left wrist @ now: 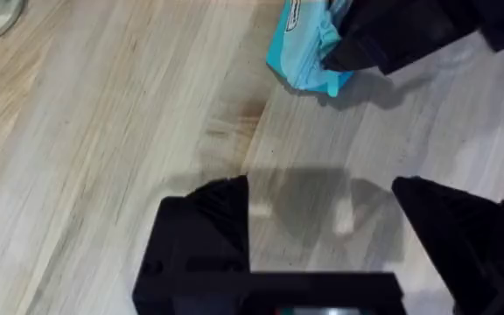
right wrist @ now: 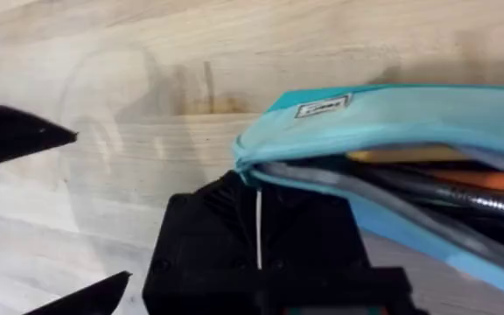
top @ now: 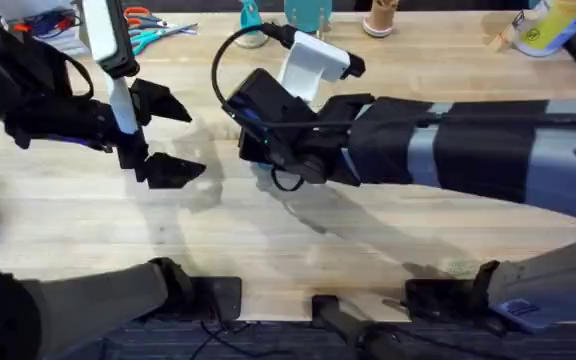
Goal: Unzip the bag, pick up the pens from the table one at a time and place them inside, then zip the bag closed.
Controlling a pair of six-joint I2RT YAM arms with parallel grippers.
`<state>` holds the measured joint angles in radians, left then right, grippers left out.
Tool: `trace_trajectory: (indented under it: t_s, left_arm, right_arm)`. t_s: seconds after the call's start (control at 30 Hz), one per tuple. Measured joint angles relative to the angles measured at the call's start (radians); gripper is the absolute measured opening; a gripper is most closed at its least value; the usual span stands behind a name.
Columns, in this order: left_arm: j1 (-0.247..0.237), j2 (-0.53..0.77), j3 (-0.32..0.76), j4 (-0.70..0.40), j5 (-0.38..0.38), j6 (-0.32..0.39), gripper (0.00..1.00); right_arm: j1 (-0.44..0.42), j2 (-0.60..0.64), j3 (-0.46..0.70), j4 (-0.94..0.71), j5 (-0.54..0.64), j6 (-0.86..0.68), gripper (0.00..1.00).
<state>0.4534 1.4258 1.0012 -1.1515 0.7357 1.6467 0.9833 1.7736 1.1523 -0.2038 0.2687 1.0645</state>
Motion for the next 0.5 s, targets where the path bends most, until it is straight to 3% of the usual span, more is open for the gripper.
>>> trace_trajectory:
  t_s: [0.5]
  left_arm:
    - [0.0, 0.0, 0.0, 0.0, 0.0, 0.0, 0.993]
  right_arm:
    - [-0.008, -0.105, -0.002, 0.023, 0.0, -0.154, 0.03]
